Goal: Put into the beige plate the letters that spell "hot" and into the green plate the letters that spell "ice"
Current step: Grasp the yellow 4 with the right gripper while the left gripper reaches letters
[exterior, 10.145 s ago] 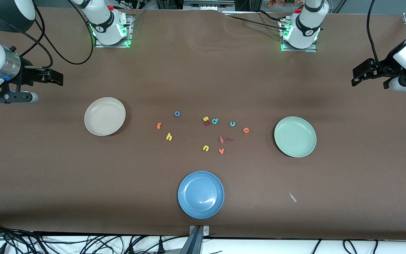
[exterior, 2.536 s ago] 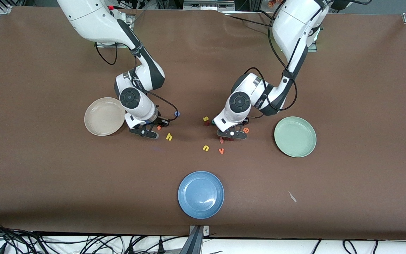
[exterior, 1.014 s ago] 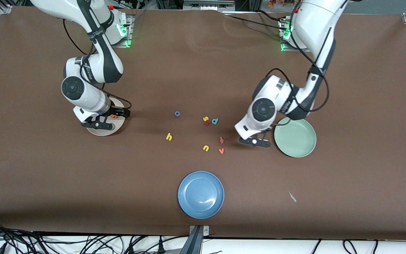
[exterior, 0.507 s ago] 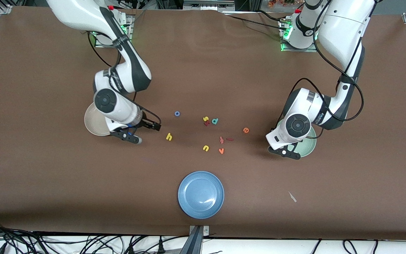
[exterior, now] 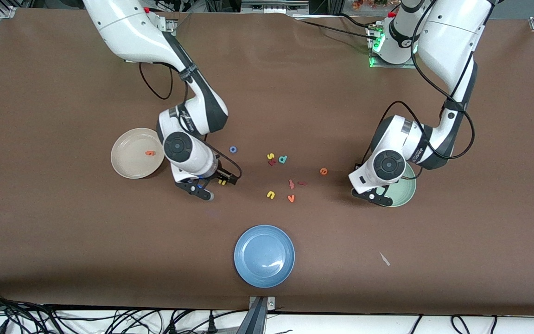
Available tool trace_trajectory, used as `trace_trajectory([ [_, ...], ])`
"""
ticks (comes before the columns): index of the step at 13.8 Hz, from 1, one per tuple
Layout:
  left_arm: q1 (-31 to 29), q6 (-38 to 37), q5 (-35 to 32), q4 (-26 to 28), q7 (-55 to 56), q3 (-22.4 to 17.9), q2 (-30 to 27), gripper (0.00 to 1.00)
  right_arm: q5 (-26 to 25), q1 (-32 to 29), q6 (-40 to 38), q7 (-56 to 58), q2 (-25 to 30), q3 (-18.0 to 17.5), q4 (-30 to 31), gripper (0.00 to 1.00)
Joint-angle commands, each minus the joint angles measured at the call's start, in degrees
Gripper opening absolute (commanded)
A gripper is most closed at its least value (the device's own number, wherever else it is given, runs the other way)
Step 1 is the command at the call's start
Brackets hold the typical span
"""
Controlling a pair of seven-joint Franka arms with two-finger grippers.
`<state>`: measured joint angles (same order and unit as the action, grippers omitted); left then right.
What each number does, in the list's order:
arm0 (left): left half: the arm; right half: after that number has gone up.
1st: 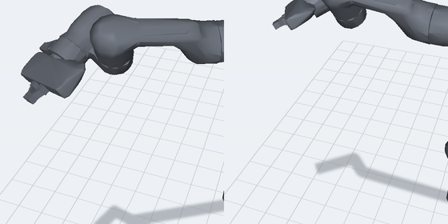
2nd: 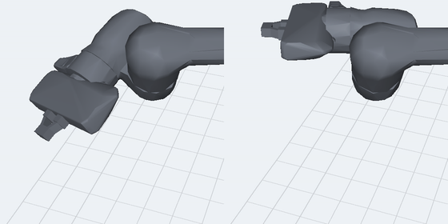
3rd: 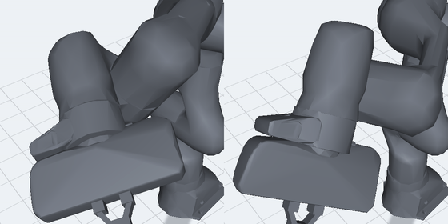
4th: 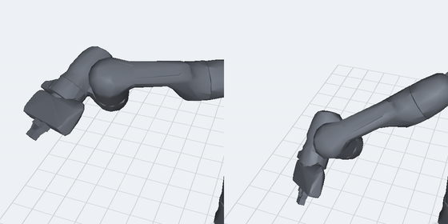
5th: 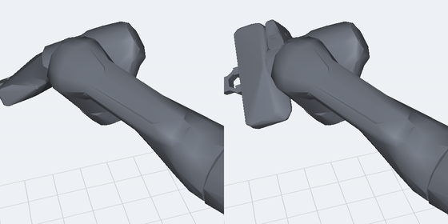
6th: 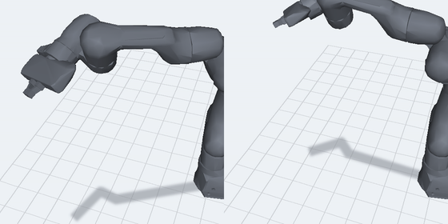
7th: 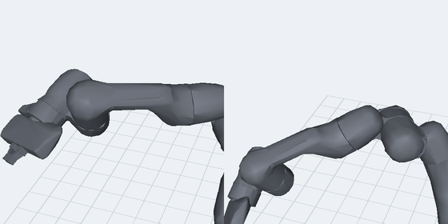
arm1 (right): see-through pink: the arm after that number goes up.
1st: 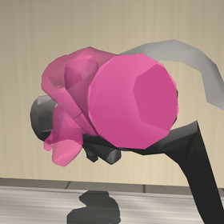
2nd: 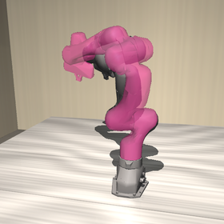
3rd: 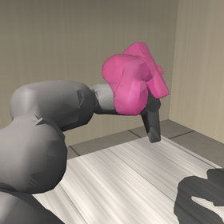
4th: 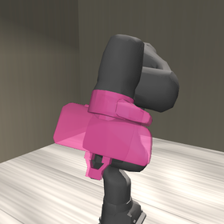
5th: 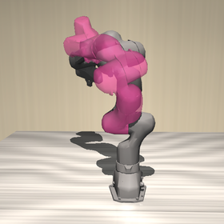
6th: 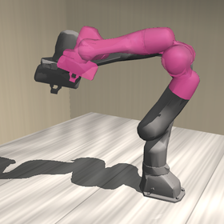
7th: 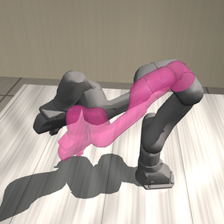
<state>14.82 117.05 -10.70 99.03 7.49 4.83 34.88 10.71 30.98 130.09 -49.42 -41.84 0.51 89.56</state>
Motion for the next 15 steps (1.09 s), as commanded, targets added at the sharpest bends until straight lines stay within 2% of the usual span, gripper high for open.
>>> trace_trajectory([
  [1,1.18,-1.82,-1.35,-1.38,0.07,3.07,-1.57,1.0,0.11,0.05,-0.71,-0.68,-3.59,0.2,-3.78,1.0],
  [5,1.35,-1.12,-1.26,-1.56,-3.7,7.82,-1.39,1.0,-1.04,-0.66,-0.71,1.95,-3.86,0.29,-3.51,1.0],
  [7,1.61,0.54,-1.52,-1.47,-4.49,8.27,-0.96,0.98,-1.04,-0.66,0.07,2.04,-3.95,0.29,-3.08,0.99],
  [8,2.23,2.81,-1.52,-1.21,-6.24,8.36,-0.43,0.96,-0.86,-0.66,1.82,2.13,-4.04,0.29,-2.29,0.94],
  [9,2.49,4.14,-1.43,-0.94,-7.04,8.36,-0.08,0.84,-0.78,-0.66,3.14,2.05,-4.12,0.29,-0.89,0.92],
  [10,3.19,4.85,-1.35,-0.94,-7.05,8.36,0.36,0.79,-0.77,-0.48,4.81,2.04,-4.38,0.29,0.26,0.88],
  [11,3.63,6.16,-1.35,-0.85,-7.05,8.36,0.71,0.71,-0.77,-0.48,5.43,2.13,-4.47,0.29,0.53,0.81],
  [12,3.64,7.65,-1.35,-0.5,-7.05,8.36,1.24,0.67,-0.69,-0.57,5.09,2.31,-4.3,0.29,0.53,0.73],
  [15,3.55,10.65,-1.35,-0.24,-7.05,8.36,2.82,0.67,-0.42,-0.39,3.6,2.48,-3.95,0.2,0.53,0.46],
])
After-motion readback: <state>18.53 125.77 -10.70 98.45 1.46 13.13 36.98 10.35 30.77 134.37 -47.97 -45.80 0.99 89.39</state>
